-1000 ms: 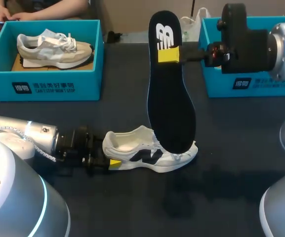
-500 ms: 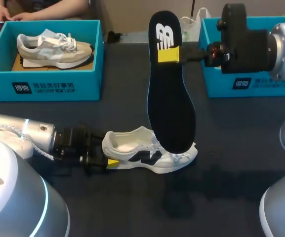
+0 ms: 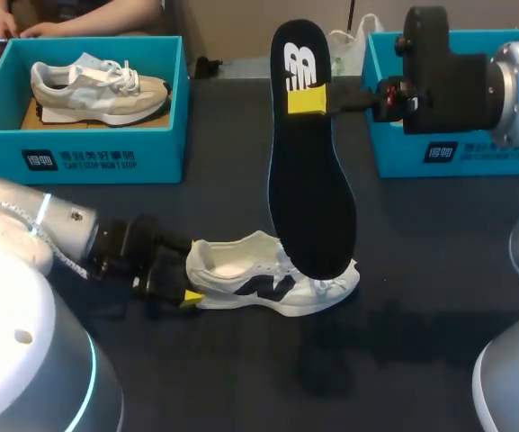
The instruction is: Take the shoe out of the shoebox, open the shoe tongue, remove and reinsert the insole, then place the shoe into the shoebox
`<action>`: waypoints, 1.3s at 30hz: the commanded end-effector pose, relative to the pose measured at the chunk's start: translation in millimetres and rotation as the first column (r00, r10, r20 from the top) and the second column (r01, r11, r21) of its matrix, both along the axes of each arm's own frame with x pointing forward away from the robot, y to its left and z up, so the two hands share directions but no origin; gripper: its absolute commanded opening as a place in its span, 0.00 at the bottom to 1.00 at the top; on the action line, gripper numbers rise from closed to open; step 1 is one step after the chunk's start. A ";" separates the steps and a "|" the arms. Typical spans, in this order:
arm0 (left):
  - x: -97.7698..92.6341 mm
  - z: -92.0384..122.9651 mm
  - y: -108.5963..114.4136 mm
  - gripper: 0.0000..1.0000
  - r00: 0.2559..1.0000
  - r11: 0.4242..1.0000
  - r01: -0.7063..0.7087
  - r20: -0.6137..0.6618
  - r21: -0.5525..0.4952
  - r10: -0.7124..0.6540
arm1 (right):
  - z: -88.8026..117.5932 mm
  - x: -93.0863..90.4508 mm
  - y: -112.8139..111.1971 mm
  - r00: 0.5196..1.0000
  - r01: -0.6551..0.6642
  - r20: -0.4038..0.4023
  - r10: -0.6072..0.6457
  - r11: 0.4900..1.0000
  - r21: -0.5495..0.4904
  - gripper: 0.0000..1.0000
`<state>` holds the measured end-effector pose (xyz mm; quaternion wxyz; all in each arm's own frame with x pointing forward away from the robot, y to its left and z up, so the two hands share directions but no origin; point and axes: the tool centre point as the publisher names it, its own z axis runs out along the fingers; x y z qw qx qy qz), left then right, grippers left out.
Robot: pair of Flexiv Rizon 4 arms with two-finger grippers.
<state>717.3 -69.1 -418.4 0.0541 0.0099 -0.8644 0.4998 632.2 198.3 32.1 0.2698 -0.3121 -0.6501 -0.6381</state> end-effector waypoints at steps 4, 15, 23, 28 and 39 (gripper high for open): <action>5.2 4.8 -1.1 1.00 1.000 0.998 0.026 -0.016 0.056 -0.025 | -0.1 1.7 4.3 1.000 0.001 -0.001 -0.001 1.000 -0.001 0.00; 8.2 19.9 10.3 1.00 0.999 0.987 0.014 0.047 0.163 -0.022 | -0.1 1.7 4.3 1.000 0.001 -0.001 -0.001 1.000 -0.001 0.00; 14.2 31.8 21.2 1.00 0.995 0.967 0.015 0.093 0.254 -0.040 | -0.1 1.7 4.3 1.000 0.001 -0.001 -0.001 1.000 -0.001 0.00; 12.3 40.8 30.4 1.00 0.991 0.936 0.057 0.096 0.348 -0.097 | -0.1 1.7 4.3 1.000 0.001 -0.001 -0.001 1.000 -0.001 0.00; 6.2 49.3 46.7 1.00 0.984 0.859 0.126 0.045 0.496 -0.170 | -0.1 1.7 4.3 1.000 0.001 -0.001 -0.001 1.000 -0.001 0.00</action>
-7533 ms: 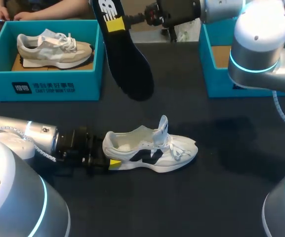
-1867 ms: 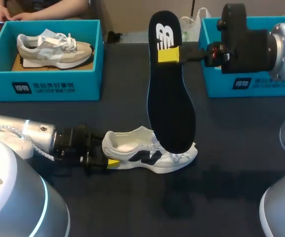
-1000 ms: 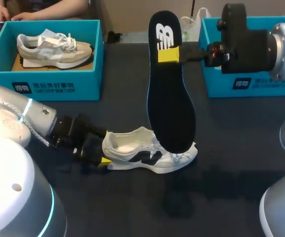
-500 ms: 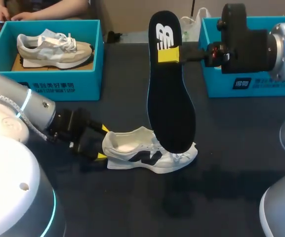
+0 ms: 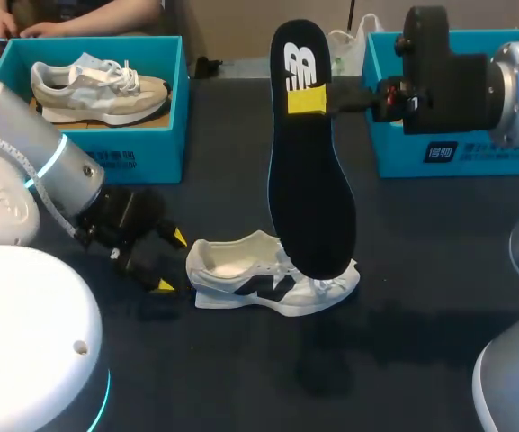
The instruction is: Take the shoe out of the shoebox, open the shoe tongue, remove and reinsert the insole, then place the shoe into the shoebox
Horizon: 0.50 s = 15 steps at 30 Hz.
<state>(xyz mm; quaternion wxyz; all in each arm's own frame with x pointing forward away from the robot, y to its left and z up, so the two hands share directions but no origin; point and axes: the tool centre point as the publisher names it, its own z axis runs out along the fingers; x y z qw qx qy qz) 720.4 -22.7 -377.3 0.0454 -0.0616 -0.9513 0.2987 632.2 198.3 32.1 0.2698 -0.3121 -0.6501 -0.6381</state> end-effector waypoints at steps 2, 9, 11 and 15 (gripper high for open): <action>3.1 8.2 0.4 1.00 1.000 0.996 0.012 -0.002 0.084 -0.012 | 0.0 1.7 4.3 1.000 0.001 -0.001 -0.001 1.000 -0.001 0.00; 3.1 8.2 0.4 1.00 1.000 0.996 0.012 -0.002 0.084 -0.012 | 0.0 1.7 4.3 1.000 0.001 -0.001 -0.001 1.000 -0.001 0.00; 3.2 10.7 -1.9 1.00 1.000 0.996 0.019 0.016 0.092 -0.021 | 0.0 1.7 4.3 1.000 0.001 -0.001 -0.001 1.000 -0.001 0.00; 1.7 22.5 -4.4 1.00 0.999 0.987 -0.007 0.054 0.162 -0.002 | 0.0 1.7 4.3 1.000 0.001 -0.001 -0.001 1.000 -0.001 0.00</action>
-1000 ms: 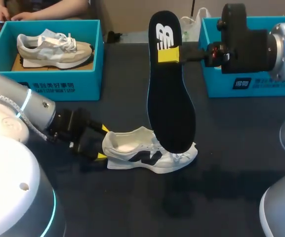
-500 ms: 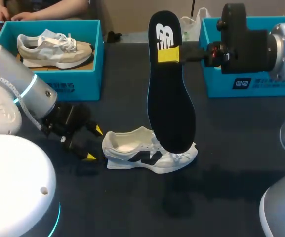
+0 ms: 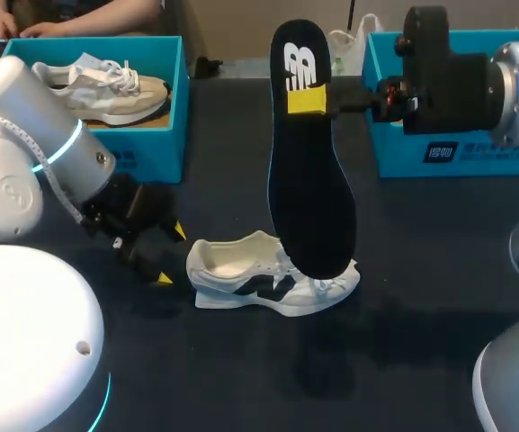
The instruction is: Take the shoe out of the shoebox, open the shoe tongue, remove and reinsert the insole, then place the shoe into the shoebox
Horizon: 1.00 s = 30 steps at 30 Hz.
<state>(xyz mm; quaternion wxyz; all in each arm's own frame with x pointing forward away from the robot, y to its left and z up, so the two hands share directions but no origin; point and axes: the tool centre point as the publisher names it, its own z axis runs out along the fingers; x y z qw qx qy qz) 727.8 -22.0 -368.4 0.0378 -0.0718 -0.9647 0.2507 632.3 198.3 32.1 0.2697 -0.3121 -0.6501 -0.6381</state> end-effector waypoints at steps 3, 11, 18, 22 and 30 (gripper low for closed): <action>-6.9 21.7 -3.6 1.00 0.996 0.993 -0.044 0.078 0.105 0.036 | -0.1 1.6 4.3 1.000 0.001 -0.001 -0.001 1.000 -0.001 0.00; -11.6 31.8 -11.9 1.00 0.992 0.974 -0.081 0.114 0.211 0.057 | -0.1 1.6 4.3 1.000 0.001 -0.001 -0.001 1.000 -0.001 0.00; -8.3 35.0 -22.1 1.00 0.996 0.949 -0.077 0.075 0.304 0.056 | -0.1 1.6 4.3 1.000 0.001 -0.001 -0.001 1.000 -0.001 0.00; -9.2 40.8 -29.2 1.00 0.995 0.932 -0.076 0.088 0.354 0.047 | -0.1 1.6 4.3 1.000 0.001 -0.001 -0.001 1.000 -0.001 0.00; -8.9 44.4 -41.0 1.00 0.993 0.913 -0.082 0.107 0.399 0.043 | -0.1 1.6 4.3 1.000 0.001 -0.001 -0.001 1.000 -0.001 0.00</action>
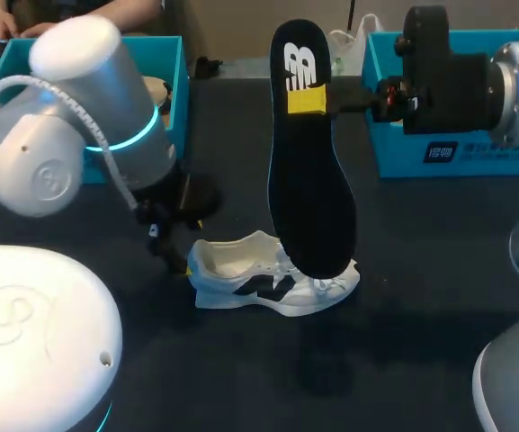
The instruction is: Take the shoe out of the shoebox, open the shoe tongue, remove and reinsert the insole, then place the shoe into the shoebox
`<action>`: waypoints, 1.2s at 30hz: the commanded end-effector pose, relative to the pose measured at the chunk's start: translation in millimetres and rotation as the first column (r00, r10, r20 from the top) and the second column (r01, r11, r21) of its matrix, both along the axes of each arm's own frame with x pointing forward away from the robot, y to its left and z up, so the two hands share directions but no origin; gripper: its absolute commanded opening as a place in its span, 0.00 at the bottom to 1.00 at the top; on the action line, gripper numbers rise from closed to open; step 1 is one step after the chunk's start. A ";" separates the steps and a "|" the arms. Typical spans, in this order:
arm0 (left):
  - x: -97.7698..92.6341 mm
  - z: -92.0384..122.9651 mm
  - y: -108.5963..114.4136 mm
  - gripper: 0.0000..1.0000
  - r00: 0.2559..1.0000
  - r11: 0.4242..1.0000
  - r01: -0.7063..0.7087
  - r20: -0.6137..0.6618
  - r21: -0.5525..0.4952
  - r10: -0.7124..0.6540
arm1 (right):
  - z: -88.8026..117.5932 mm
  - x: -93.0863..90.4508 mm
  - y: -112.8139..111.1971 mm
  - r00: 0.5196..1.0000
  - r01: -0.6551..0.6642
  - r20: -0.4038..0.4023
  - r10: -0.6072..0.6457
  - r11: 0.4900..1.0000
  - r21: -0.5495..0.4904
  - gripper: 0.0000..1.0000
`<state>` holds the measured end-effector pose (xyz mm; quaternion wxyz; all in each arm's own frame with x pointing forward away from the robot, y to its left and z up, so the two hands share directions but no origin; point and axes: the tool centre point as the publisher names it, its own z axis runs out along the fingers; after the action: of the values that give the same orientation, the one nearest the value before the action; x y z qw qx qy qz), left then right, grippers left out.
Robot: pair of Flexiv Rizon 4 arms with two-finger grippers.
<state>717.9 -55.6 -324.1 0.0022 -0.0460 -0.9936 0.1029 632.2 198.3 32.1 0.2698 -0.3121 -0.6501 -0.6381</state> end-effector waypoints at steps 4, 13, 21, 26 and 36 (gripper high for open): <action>2.1 -0.1 -11.0 1.00 1.000 0.994 -0.007 0.013 0.111 0.006 | -0.1 1.6 4.2 1.000 0.001 -0.001 -0.001 1.000 -0.001 0.00; 5.4 2.3 -17.0 1.00 1.000 0.994 -0.005 0.015 0.112 0.004 | -0.1 1.6 4.2 1.000 0.001 -0.001 -0.001 1.000 -0.001 0.00; 5.4 2.3 -17.0 1.00 1.000 0.994 -0.005 0.015 0.112 0.004 | -0.1 1.6 4.2 1.000 0.001 -0.001 -0.001 1.000 -0.001 0.00; 5.4 2.3 -17.0 1.00 1.000 0.994 -0.005 0.015 0.112 0.004 | -0.1 1.6 4.2 1.000 0.001 -0.001 -0.001 1.000 -0.001 0.00; 4.8 3.8 -18.2 1.00 1.000 0.993 0.001 0.020 0.120 -0.003 | -0.1 1.6 4.2 1.000 0.001 -0.001 -0.001 1.000 -0.001 0.00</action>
<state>723.8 -73.0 -322.1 -0.0026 -0.0458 -0.9978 0.0469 632.2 198.4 32.1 0.2698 -0.3121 -0.6501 -0.6381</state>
